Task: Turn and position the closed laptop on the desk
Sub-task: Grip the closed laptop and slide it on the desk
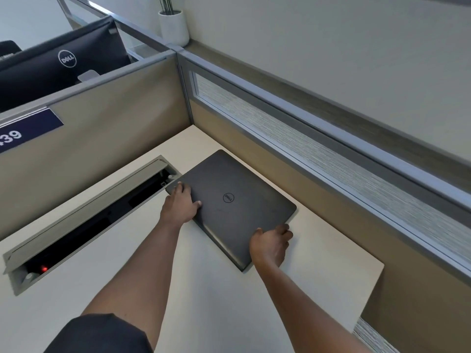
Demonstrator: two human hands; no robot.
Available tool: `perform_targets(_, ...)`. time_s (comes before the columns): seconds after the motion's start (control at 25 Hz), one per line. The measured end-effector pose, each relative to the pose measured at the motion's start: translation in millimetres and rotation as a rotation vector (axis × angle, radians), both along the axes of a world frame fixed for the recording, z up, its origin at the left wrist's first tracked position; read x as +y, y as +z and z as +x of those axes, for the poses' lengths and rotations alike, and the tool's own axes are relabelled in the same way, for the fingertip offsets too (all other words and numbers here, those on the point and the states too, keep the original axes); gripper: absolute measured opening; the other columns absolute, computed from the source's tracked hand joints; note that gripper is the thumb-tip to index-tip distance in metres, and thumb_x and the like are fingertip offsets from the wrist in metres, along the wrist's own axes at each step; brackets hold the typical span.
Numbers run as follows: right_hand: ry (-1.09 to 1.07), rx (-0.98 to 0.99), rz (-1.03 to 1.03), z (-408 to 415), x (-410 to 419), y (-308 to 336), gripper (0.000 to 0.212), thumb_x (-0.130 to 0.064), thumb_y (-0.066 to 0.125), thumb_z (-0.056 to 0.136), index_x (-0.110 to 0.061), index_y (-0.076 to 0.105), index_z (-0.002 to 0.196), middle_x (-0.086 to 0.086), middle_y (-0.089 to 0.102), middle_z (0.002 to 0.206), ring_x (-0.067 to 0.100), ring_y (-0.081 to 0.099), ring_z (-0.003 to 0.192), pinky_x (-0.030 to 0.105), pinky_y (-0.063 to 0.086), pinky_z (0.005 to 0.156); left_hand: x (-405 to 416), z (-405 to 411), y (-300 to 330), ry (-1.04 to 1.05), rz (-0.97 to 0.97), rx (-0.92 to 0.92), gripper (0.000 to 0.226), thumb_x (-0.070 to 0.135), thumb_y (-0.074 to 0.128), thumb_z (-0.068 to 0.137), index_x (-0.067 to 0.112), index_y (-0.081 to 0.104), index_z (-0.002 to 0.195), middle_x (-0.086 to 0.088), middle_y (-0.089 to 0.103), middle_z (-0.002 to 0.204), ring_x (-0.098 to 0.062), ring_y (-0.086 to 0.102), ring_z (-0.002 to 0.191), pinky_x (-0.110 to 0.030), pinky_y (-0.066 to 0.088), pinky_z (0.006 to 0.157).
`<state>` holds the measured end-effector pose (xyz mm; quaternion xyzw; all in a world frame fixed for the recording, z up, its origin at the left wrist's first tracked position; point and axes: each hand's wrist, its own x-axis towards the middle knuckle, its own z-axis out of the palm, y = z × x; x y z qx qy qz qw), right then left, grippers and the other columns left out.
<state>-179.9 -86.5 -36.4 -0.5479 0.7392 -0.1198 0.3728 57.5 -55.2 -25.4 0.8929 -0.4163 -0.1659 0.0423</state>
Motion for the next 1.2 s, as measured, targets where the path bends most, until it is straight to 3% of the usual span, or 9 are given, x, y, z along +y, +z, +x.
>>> perform_targets(0.16,-0.069,0.009,0.051,6.7,-6.8,-3.7,0.061,-0.026,0.056,0.094,0.001,0.032,0.143,0.022,0.042,0.134,0.041,0.055,0.115,0.045,0.053,0.082,-10.3,14.8,3.2,0.022,-0.024,-0.009,0.080,0.042,0.057,0.092,-0.001,0.022,0.150,-0.021,0.024,0.160,-0.035,0.020,0.149,-0.048,0.028,0.118)
perform_targets(0.28,-0.117,0.000,0.066,12.4,-10.3,-6.4,0.059,-0.021,0.054,0.091,0.002,0.033,0.141,0.023,0.041,0.133,0.042,0.052,0.115,0.047,0.053,0.083,-17.2,23.7,3.7,0.043,0.002,-0.020,0.085,0.044,0.056,0.093,-0.001,0.015,0.153,-0.020,0.018,0.163,-0.034,0.016,0.151,-0.051,0.025,0.118)
perform_targets(0.52,-0.190,0.015,0.085,22.3,-14.7,-3.8,0.056,-0.017,0.057,0.087,0.004,0.037,0.134,0.025,0.041,0.134,0.043,0.049,0.117,0.049,0.052,0.094,-33.1,37.1,2.3,0.108,0.049,0.029,0.082,0.051,0.063,0.085,0.000,0.034,0.143,-0.023,0.038,0.149,-0.039,0.038,0.138,-0.051,0.038,0.107)
perform_targets(0.76,-0.428,-0.135,0.230,8.0,-48.4,-3.5,0.054,-0.021,0.060,0.088,0.005,0.044,0.132,0.025,0.045,0.138,0.042,0.049,0.125,0.049,0.051,0.101,-24.7,39.6,0.9,0.143,0.088,0.032,0.091,0.062,0.068,0.075,0.004,0.041,0.140,-0.019,0.037,0.144,-0.039,0.035,0.133,-0.052,0.037,0.102)
perform_targets(0.92,-0.467,-0.270,0.326,-4.2,-58.7,-5.2,0.058,-0.028,0.060,0.088,-0.002,0.047,0.138,0.019,0.047,0.145,0.038,0.048,0.132,0.047,0.047,0.108,-5.7,38.8,3.3,0.252,0.073,0.134,0.106,0.063,0.076,0.066,0.002,0.034,0.143,-0.017,0.038,0.144,-0.037,0.035,0.136,-0.053,0.039,0.100)
perform_targets(1.2,-0.448,-0.377,0.278,-13.5,-51.3,1.6,0.050,-0.027,0.058,0.081,-0.002,0.054,0.124,0.019,0.058,0.131,0.039,0.059,0.117,0.046,0.054,0.098,54.4,4.7,2.9,0.472,0.005,0.217,0.099,0.059,0.079,0.062,0.006,0.040,0.136,-0.012,0.044,0.138,-0.034,0.039,0.131,-0.053,0.039,0.098)
